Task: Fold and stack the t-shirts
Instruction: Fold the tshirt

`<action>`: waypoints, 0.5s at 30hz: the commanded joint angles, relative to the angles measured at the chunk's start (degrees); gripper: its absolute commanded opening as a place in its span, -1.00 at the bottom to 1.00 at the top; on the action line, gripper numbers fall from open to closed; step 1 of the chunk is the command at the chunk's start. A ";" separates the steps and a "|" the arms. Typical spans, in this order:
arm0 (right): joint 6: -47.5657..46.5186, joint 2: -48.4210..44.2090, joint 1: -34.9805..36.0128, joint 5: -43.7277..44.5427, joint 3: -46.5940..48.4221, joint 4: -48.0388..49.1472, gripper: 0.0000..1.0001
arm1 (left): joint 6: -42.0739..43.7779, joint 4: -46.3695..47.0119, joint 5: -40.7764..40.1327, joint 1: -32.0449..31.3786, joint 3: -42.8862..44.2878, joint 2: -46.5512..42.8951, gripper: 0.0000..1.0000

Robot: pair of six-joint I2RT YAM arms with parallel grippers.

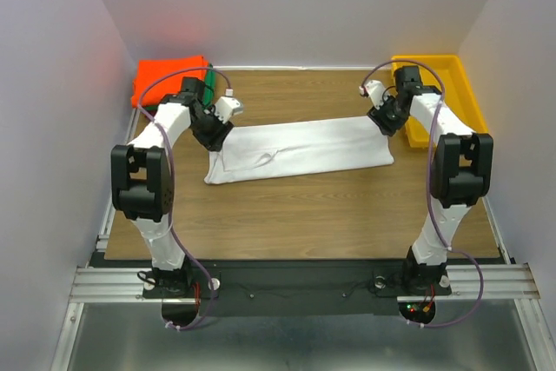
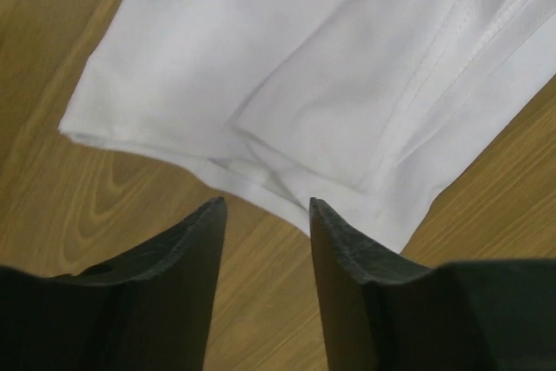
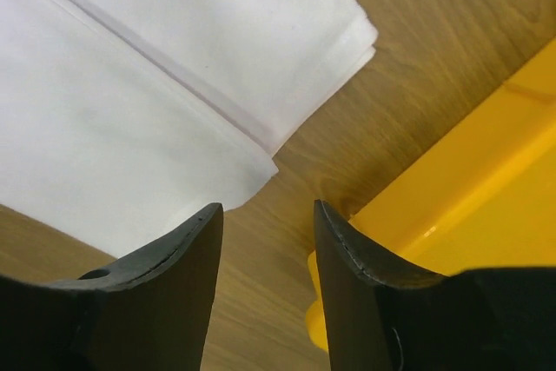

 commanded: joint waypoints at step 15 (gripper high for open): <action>15.61 -4.26 0.35 -7.95 -12.76 3.41 -0.19 | -14.38 13.82 10.27 4.82 -23.94 -14.99 -0.05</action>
